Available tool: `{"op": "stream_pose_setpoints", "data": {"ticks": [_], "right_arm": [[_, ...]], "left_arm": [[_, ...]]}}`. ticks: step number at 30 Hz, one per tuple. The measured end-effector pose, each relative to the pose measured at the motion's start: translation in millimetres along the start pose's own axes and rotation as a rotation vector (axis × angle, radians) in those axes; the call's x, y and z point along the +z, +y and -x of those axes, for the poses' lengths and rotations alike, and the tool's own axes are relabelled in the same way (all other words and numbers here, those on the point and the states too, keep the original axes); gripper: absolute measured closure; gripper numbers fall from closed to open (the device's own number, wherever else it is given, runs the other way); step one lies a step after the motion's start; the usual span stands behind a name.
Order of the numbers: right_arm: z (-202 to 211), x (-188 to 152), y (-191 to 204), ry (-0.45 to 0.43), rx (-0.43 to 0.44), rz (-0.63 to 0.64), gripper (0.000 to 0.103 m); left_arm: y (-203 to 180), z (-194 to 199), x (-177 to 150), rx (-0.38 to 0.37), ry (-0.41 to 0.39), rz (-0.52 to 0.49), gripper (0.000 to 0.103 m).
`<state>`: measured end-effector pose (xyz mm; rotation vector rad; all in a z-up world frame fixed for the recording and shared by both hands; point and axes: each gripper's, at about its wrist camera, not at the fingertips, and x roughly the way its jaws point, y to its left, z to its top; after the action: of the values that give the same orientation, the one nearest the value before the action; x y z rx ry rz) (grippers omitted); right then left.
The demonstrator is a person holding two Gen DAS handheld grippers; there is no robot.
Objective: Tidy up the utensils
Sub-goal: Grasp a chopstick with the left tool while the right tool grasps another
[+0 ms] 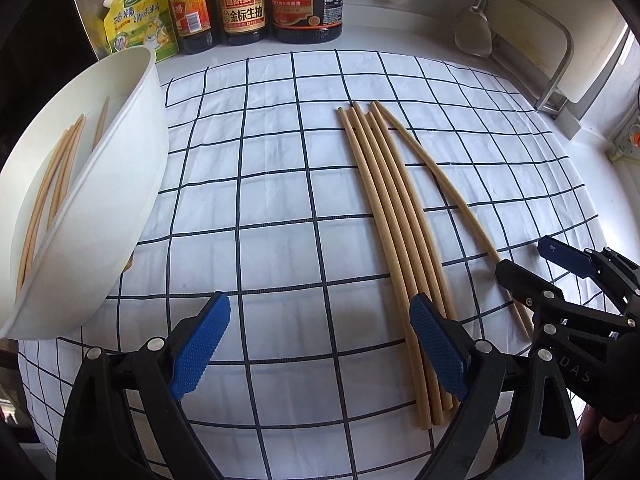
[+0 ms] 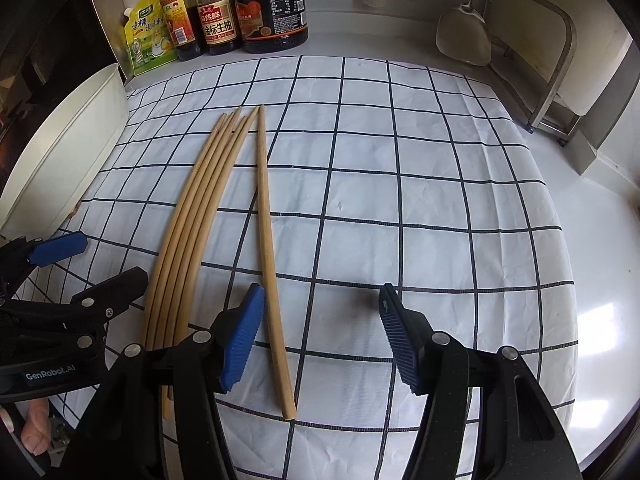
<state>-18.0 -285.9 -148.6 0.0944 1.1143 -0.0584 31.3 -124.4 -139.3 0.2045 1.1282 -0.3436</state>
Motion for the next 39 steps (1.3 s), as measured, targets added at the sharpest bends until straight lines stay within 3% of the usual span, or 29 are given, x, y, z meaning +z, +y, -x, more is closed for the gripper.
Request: {"op": "stream_pose_setpoints", "data": {"ticks": [23,39], "right_arm": [[-2.8,-1.6,-0.2,-0.003,-0.005,-0.002,0.046],[-16.2,18.1,9.1,-0.047,-0.013,0.062,0.046]], "left_arm": [[-1.2,-15.2,-0.5,0.046,0.022,0.01,0.009],[8.2,-26.1,20.6,0.09,0.001,0.101,0.005]]}}
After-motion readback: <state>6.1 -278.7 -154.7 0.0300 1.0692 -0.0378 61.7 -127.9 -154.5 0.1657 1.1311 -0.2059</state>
